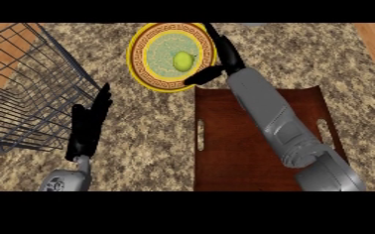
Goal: Pick the pear from the tray and place it in the plate
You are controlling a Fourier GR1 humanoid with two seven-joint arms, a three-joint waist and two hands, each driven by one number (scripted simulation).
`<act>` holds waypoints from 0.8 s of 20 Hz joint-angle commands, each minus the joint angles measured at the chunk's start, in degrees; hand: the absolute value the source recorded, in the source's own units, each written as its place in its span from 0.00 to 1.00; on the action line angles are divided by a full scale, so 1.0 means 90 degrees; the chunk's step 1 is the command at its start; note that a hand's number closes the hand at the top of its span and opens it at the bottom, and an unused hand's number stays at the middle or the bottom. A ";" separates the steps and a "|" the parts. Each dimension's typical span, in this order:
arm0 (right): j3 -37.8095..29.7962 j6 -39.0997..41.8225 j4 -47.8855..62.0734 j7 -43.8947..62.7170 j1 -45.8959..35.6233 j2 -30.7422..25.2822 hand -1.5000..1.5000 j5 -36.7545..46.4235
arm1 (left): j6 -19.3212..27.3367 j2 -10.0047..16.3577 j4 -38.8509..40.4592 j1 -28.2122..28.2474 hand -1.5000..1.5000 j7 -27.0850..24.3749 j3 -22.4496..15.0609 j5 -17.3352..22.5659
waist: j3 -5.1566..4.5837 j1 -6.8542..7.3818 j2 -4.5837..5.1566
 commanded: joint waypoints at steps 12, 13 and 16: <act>-0.0012 -0.0123 0.0193 -0.0002 0.0164 -0.0575 0.00 0.0181 | 0.0035 -0.0191 -0.0122 0.0186 0.50 -0.0135 -0.0110 -0.0067 | 0.0004 0.0029 0.0023; -0.0049 -0.0027 0.0203 -0.0140 0.0352 -0.0667 0.00 0.0151 | -0.0066 -0.0048 -0.0017 0.0175 0.50 -0.0085 0.0021 0.0003 | 0.0005 0.0002 0.0025; -0.0132 -0.0205 0.0165 -0.0092 0.0259 -0.0715 0.00 0.0100 | -0.0003 -0.0163 -0.0020 0.0171 0.50 -0.0234 -0.0078 -0.0081 | 0.0005 0.0032 0.0039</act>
